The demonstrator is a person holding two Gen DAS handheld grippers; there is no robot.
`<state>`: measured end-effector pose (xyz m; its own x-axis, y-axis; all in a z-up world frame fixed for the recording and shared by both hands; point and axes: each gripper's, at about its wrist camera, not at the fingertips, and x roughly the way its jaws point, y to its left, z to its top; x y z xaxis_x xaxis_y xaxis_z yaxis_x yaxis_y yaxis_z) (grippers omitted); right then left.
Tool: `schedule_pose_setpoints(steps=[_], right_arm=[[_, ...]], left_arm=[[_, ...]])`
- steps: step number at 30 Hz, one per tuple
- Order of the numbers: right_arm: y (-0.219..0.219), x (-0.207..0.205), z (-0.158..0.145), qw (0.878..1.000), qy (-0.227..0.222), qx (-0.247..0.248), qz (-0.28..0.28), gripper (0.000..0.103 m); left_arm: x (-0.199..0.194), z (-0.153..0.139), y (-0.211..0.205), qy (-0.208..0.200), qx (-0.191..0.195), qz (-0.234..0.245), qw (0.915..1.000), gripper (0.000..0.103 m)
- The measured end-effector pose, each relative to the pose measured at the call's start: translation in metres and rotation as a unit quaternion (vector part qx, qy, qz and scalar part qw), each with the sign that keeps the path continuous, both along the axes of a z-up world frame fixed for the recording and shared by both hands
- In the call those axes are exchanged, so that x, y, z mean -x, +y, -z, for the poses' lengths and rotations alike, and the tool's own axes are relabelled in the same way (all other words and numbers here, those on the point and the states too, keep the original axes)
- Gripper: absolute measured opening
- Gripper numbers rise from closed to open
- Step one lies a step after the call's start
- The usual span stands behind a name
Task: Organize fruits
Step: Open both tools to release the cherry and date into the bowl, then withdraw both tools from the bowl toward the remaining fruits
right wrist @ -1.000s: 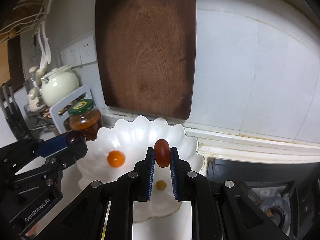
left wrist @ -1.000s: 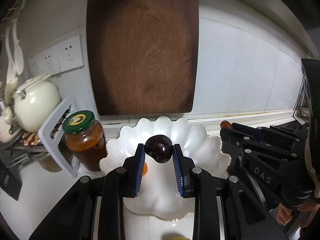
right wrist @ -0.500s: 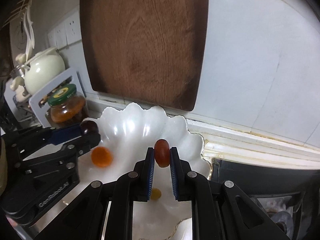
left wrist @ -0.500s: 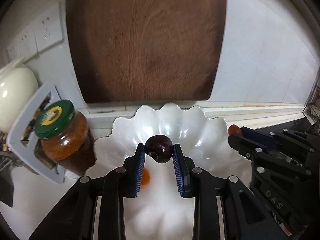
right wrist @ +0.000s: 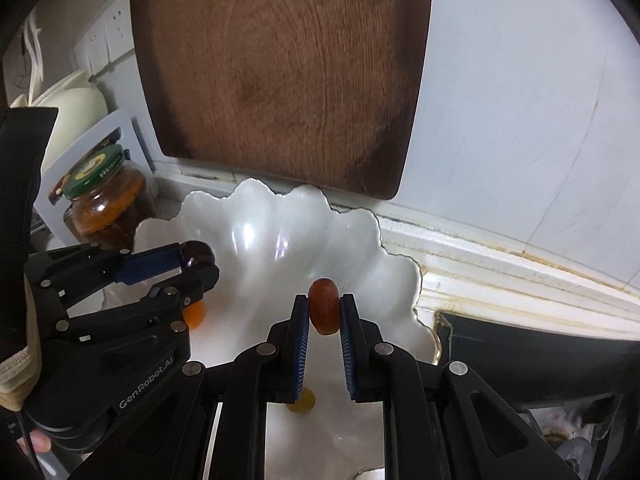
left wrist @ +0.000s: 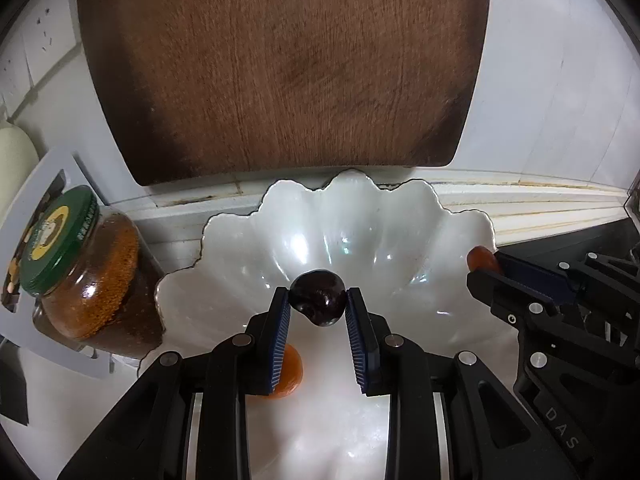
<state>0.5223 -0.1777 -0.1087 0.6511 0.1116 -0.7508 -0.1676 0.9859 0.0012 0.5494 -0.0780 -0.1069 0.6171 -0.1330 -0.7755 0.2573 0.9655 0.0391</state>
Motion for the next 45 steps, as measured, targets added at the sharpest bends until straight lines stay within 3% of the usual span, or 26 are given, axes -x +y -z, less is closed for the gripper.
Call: schedule_pose_setpoints(steps=[5,8,12,16,27,45], right_arm=[[-0.002,-0.008,0.010,1.000,0.018,-0.002,0.001,0.017],[-0.003,-0.009,0.014,1.000,0.026,-0.004,0.002,0.019],[-0.007,-0.006,0.015,1.000,0.026,-0.007,0.004,0.034],[-0.007,0.000,0.010,1.000,0.018,0.001,0.003,0.035],[-0.010,0.031,-0.022,1.000,-0.019,0.002,0.010,0.035],[0.000,0.109,-0.084,0.994,-0.109,-0.005,0.008,0.035]], left_arm=[[-0.004,0.004,-0.002,0.007,-0.008,-0.001,0.9999,0.029],[-0.004,0.005,-0.003,0.010,-0.012,-0.001,0.9999,0.041],[-0.003,0.004,-0.004,0.008,-0.013,-0.003,0.9999,0.048],[0.005,-0.002,-0.001,0.001,-0.016,-0.007,0.9998,0.052],[0.036,-0.043,0.018,-0.028,0.011,-0.026,0.9992,0.063],[0.121,-0.110,0.042,-0.113,0.025,-0.021,0.9931,0.071]])
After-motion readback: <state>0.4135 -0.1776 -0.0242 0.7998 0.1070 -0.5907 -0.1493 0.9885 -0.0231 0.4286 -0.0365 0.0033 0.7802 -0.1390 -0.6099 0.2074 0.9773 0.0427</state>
